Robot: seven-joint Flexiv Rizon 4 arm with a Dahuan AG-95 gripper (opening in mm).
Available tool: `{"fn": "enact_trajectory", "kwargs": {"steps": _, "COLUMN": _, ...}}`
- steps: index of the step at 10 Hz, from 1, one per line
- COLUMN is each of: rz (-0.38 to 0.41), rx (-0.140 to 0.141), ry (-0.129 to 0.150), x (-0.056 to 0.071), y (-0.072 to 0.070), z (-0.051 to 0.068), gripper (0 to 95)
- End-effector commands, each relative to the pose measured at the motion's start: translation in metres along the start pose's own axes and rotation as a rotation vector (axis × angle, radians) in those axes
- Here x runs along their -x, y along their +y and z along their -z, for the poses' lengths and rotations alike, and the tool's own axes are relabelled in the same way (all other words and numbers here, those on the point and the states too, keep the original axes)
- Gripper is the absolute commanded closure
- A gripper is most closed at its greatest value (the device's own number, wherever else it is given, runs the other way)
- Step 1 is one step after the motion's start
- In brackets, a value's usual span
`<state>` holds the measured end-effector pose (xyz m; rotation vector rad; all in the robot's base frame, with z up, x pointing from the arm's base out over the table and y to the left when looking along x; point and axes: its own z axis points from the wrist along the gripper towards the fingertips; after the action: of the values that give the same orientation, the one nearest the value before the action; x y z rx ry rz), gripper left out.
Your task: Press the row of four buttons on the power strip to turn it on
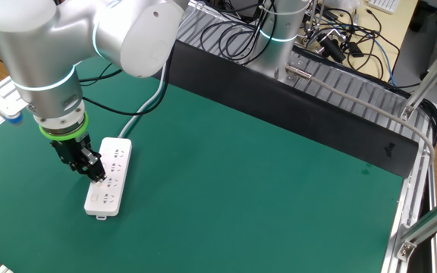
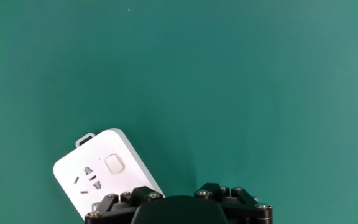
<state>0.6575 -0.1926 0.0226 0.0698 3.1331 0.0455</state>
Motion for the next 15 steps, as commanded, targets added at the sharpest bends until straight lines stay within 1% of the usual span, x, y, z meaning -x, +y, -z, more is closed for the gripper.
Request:
{"fn": "enact_trajectory", "kwargs": {"steps": 1, "rz": -0.049, "rx": -0.004, "ry": 0.001, "x": -0.006, "y": 0.029, "z": 0.004, "gripper": 19.0}}
{"fn": "enact_trajectory", "kwargs": {"steps": 4, "rz": -0.041, "rx": -0.008, "ry": -0.002, "x": -0.003, "y": 0.024, "z": 0.001, "gripper": 19.0}}
{"fn": "enact_trajectory", "kwargs": {"steps": 7, "rz": -0.044, "rx": -0.014, "ry": -0.004, "x": -0.003, "y": 0.023, "z": 0.000, "gripper": 19.0}}
{"fn": "enact_trajectory", "kwargs": {"steps": 10, "rz": -0.041, "rx": -0.015, "ry": -0.001, "x": -0.003, "y": 0.021, "z": 0.006, "gripper": 19.0}}
{"fn": "enact_trajectory", "kwargs": {"steps": 11, "rz": -0.041, "rx": -0.016, "ry": -0.001, "x": -0.002, "y": 0.020, "z": 0.008, "gripper": 19.0}}
{"fn": "enact_trajectory", "kwargs": {"steps": 13, "rz": -0.035, "rx": -0.022, "ry": -0.001, "x": 0.007, "y": 0.018, "z": 0.012, "gripper": 19.0}}
{"fn": "enact_trajectory", "kwargs": {"steps": 14, "rz": -0.028, "rx": -0.027, "ry": -0.001, "x": 0.008, "y": 0.017, "z": 0.014, "gripper": 19.0}}
{"fn": "enact_trajectory", "kwargs": {"steps": 15, "rz": -0.009, "rx": -0.050, "ry": -0.001, "x": 0.008, "y": 0.015, "z": 0.014, "gripper": 19.0}}
